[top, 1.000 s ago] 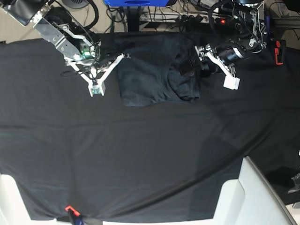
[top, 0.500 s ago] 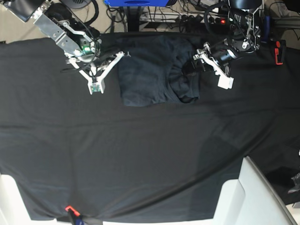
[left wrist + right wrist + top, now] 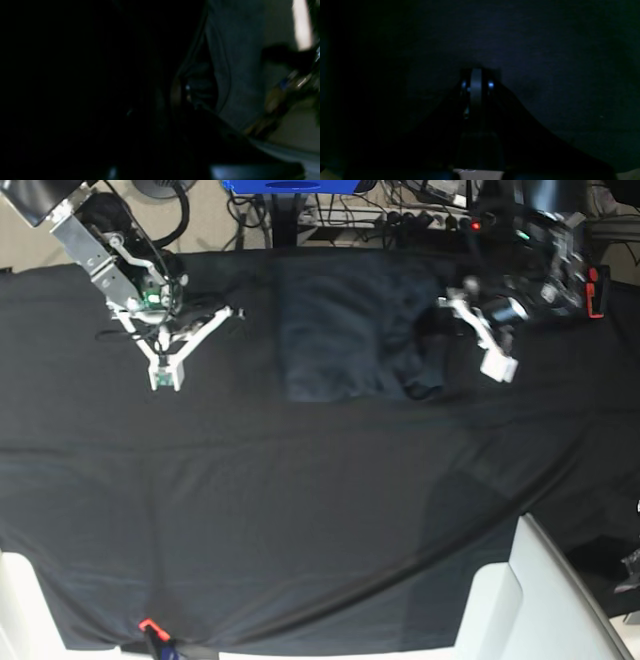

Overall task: Fold the T-shirt properly
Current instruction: 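Grasp the stack's side edge with the left gripper and tuck it under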

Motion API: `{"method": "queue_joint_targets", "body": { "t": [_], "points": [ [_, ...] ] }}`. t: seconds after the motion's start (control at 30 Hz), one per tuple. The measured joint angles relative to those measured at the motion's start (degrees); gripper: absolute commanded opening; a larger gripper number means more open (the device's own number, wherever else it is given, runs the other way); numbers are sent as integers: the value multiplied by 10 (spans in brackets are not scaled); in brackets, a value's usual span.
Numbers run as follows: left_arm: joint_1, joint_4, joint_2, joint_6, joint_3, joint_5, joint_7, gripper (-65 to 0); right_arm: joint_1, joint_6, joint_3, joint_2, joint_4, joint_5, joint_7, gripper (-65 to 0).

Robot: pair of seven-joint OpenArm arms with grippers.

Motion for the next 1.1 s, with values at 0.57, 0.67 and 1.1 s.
{"method": "queue_joint_targets", "body": {
  "t": [0.57, 0.67, 1.1],
  "points": [
    [-126, 141, -59, -2, 307, 351, -15, -650, 1, 1, 8, -2, -6, 1, -1, -621],
    [-137, 169, -59, 6, 346, 402, -7, -650, 6, 10, 38, -10, -31, 1, 10, -621],
    [-262, 200, -70, 9, 529, 472, -12, -650, 1, 10, 115, -24, -45, 10, 5, -621]
  ]
}}
